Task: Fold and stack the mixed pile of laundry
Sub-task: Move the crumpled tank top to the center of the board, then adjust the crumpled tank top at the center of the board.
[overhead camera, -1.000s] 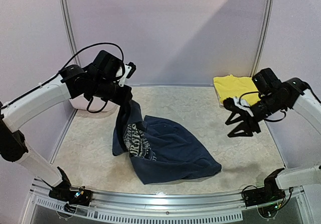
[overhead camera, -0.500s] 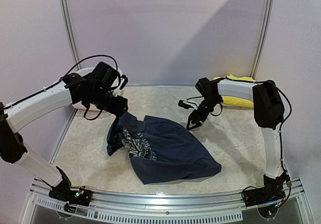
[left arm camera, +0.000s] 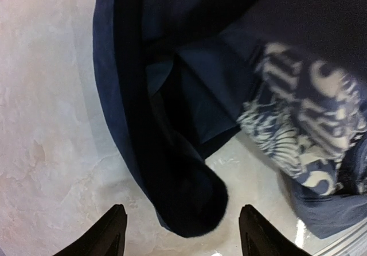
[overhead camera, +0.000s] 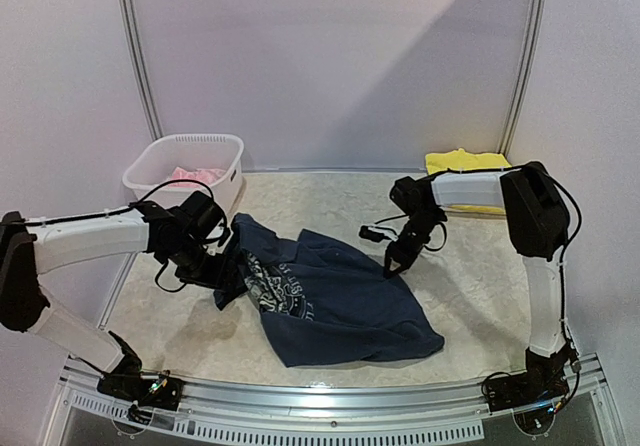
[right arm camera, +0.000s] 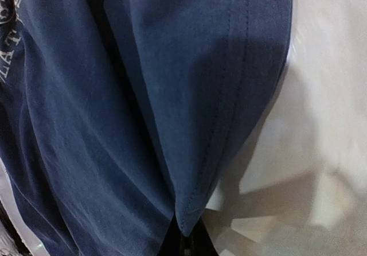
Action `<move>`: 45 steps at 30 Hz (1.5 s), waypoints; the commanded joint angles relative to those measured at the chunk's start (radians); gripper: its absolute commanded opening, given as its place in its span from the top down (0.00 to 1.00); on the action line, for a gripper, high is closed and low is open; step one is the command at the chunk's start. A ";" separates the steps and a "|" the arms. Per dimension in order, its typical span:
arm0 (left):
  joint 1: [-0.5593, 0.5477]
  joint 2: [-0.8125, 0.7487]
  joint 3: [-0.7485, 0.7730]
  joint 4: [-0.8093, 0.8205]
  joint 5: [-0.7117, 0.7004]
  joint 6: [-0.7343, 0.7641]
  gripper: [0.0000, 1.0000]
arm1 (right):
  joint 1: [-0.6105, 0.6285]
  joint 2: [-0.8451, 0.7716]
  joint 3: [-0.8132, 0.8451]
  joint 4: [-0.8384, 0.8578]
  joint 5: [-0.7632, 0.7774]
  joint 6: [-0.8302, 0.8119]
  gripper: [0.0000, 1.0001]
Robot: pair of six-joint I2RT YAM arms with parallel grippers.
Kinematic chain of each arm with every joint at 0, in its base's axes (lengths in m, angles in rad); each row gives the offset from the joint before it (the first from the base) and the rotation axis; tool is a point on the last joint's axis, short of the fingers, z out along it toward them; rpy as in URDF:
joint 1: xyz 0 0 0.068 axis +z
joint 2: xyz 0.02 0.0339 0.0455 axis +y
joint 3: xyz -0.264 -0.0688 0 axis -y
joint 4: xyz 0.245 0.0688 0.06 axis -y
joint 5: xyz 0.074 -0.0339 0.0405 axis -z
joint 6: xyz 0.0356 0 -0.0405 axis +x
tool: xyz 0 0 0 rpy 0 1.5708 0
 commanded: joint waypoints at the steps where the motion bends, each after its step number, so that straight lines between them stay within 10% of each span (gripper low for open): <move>1: 0.008 0.090 -0.036 0.055 0.010 -0.007 0.36 | -0.125 -0.156 -0.172 -0.035 0.046 -0.006 1.00; 8: 0.007 0.108 -0.046 0.142 0.083 0.020 1.00 | -0.313 -0.448 -0.516 -0.071 0.166 -0.136 1.00; 17: 0.004 -0.114 0.073 0.033 0.134 0.082 1.00 | -0.439 -0.726 -0.616 -0.145 0.257 -0.213 1.00; 21: -0.057 -0.007 0.000 0.277 0.231 0.032 0.55 | -0.451 -0.726 -0.589 -0.146 0.237 -0.212 1.00; 30: -0.151 0.362 0.132 0.503 0.214 0.089 0.43 | -0.451 -0.672 -0.569 -0.121 0.169 -0.186 1.00; 36: -0.185 0.509 0.254 0.465 0.222 0.139 0.54 | -0.451 -0.631 -0.571 -0.090 0.132 -0.163 1.00; 41: -0.185 0.518 0.297 0.417 0.170 0.165 0.95 | -0.451 -0.609 -0.573 -0.076 0.127 -0.157 1.00; 45: -0.185 0.433 0.295 0.399 0.144 0.189 1.00 | -0.451 -0.612 -0.548 -0.077 0.135 -0.155 1.00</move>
